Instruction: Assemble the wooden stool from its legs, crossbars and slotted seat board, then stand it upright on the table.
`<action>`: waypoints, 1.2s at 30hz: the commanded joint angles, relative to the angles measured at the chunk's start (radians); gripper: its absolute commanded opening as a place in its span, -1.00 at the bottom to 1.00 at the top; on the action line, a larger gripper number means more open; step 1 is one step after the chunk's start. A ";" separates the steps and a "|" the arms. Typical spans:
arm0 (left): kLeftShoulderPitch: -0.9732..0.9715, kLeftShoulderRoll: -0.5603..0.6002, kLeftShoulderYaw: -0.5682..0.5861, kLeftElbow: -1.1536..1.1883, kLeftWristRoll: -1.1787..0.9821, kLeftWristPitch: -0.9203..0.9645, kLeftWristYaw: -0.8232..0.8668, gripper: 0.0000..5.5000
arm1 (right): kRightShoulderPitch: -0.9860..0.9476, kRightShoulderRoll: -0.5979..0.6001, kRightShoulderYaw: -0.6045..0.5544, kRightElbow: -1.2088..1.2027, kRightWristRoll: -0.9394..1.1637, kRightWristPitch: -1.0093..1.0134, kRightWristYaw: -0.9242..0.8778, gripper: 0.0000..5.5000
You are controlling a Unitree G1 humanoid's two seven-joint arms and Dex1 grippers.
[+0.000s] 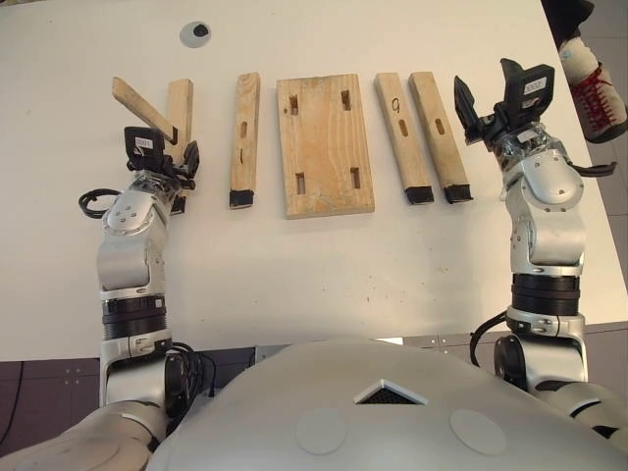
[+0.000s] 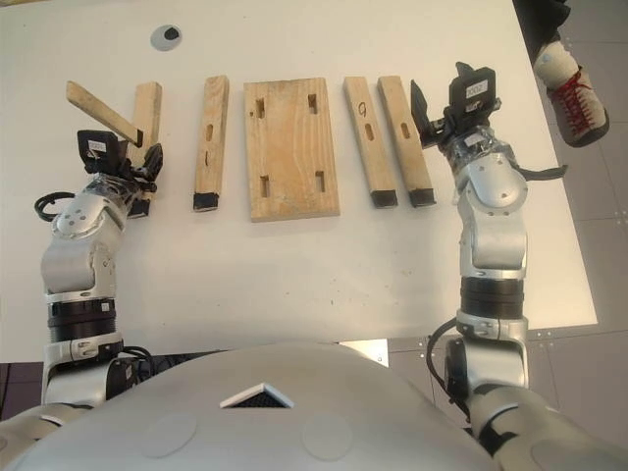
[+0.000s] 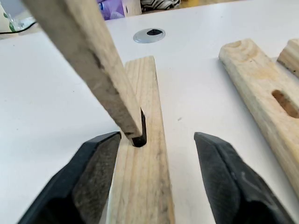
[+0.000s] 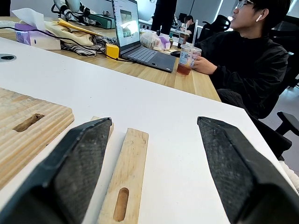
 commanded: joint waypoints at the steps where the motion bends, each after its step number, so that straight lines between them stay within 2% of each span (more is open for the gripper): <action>1: 0.007 0.007 0.018 -0.036 0.006 0.117 0.030 0.04 | 0.008 -0.001 0.007 -0.022 -0.008 0.022 -0.005 0.23; 9: 0.003 -0.004 0.027 -0.076 -0.002 0.263 0.053 0.04 | 0.009 -0.004 0.010 -0.019 -0.009 0.031 -0.003 0.23; 12: 0.010 0.007 0.003 -0.092 0.005 0.290 0.040 -0.11 | 0.008 -0.002 0.013 -0.020 -0.011 0.034 -0.005 0.23; 15: 0.011 0.029 -0.024 -0.102 0.026 0.293 0.029 -0.25 | 0.006 0.002 0.017 -0.022 -0.012 0.037 -0.009 0.23; 18: -0.008 0.019 -0.012 -0.116 0.029 0.251 0.038 -0.26 | 0.003 0.003 0.017 -0.023 -0.010 0.037 -0.013 0.23; 21: -0.087 -0.023 0.033 -0.158 -0.042 0.185 0.014 -0.26 | -0.013 0.004 0.006 -0.020 -0.001 0.027 -0.019 0.23; 22: -0.137 -0.051 0.059 -0.158 -0.126 0.211 -0.028 -0.26 | -0.027 0.005 0.000 -0.016 0.010 0.023 -0.018 0.23; 24: -0.244 -0.103 0.125 -0.105 -0.342 0.290 -0.154 -0.26 | -0.074 0.033 -0.021 -0.006 0.098 0.045 0.023 0.23; 26: -0.334 -0.126 0.195 -0.017 -0.565 0.383 -0.298 -0.26 | -0.135 0.092 -0.067 -0.028 0.308 0.138 0.094 0.23; 28: -0.382 -0.098 0.174 0.097 -0.673 0.433 -0.507 -0.26 | -0.219 0.136 -0.138 -0.022 0.625 0.307 0.209 0.23; 31: -0.434 -0.065 0.116 0.223 -0.719 0.451 -0.740 -0.26 | -0.331 0.130 -0.176 0.106 0.855 0.546 0.288 0.28; 36: -0.496 -0.075 0.066 0.335 -0.713 0.412 -0.903 -0.26 | -0.483 0.195 -0.253 0.274 1.114 0.813 0.154 0.60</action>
